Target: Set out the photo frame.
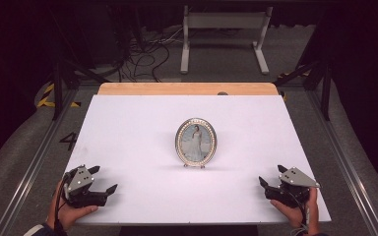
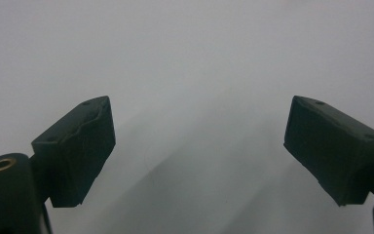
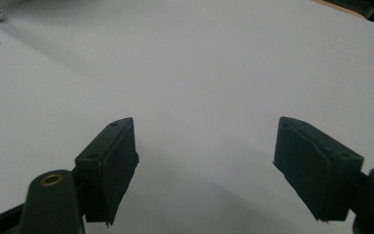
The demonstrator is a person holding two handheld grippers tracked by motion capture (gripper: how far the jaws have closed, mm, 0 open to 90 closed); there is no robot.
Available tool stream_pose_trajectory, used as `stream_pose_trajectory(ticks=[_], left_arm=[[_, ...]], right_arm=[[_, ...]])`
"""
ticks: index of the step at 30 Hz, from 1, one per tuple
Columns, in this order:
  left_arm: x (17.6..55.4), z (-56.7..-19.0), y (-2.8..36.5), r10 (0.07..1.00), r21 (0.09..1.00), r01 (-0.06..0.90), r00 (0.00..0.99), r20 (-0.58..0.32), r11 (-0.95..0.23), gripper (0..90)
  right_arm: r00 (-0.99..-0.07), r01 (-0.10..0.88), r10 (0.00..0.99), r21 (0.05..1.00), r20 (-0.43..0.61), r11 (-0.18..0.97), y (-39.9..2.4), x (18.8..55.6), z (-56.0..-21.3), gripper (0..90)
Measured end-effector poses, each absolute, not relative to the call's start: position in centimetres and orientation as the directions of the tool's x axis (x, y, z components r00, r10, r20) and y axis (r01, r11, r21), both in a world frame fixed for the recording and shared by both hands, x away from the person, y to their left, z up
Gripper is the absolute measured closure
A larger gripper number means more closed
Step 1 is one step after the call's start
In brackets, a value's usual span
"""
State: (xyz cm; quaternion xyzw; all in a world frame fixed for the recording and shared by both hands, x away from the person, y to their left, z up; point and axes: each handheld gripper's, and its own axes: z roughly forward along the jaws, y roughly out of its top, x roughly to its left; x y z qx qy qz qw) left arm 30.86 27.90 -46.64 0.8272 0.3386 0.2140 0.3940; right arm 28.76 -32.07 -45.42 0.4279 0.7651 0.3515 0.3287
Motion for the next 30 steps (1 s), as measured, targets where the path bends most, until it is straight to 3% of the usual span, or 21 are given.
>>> stream_pose_trajectory(ticks=[30], left_arm=[[31.13, -46.82, 27.35, 0.724, 0.774, 0.396, 0.68, 0.114, -0.494, 10.6]], right_arm=[[-0.43, 0.418, 0.875, 0.809, -0.224, 0.413, -31.51, 29.01, -45.71, 21.6]])
